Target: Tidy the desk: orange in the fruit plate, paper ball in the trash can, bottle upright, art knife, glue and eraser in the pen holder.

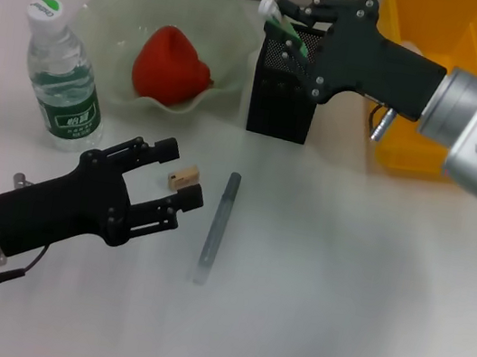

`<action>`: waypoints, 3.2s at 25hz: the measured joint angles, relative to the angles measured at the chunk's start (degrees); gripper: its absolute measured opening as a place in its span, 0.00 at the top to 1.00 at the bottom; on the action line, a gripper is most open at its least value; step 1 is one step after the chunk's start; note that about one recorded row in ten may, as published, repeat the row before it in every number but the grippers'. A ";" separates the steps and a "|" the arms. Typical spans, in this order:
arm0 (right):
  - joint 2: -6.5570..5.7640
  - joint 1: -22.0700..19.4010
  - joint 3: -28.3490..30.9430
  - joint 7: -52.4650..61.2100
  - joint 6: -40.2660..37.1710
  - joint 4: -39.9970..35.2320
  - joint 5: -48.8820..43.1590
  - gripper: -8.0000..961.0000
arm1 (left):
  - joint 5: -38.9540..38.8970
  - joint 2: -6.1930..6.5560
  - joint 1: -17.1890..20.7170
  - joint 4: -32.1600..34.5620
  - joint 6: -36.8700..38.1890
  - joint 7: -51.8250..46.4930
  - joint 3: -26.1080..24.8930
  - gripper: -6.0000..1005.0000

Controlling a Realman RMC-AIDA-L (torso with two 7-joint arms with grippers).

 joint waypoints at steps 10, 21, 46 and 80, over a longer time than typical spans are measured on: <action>0.25 1.84 -0.31 6.36 5.88 2.89 7.52 0.75 | -0.10 0.10 -0.38 -0.02 1.04 0.03 -0.51 0.24; 0.23 2.97 -0.46 14.89 8.45 2.91 7.82 0.74 | -0.09 0.28 -0.02 0.52 2.66 0.04 -0.41 0.25; 0.06 3.13 0.14 28.74 11.90 2.52 9.31 0.71 | -0.09 0.26 -0.21 0.69 3.15 -0.01 -0.24 0.26; 0.24 2.27 0.16 35.86 12.01 2.06 9.54 0.32 | 0.36 0.53 0.17 2.36 4.51 -0.58 -0.01 0.27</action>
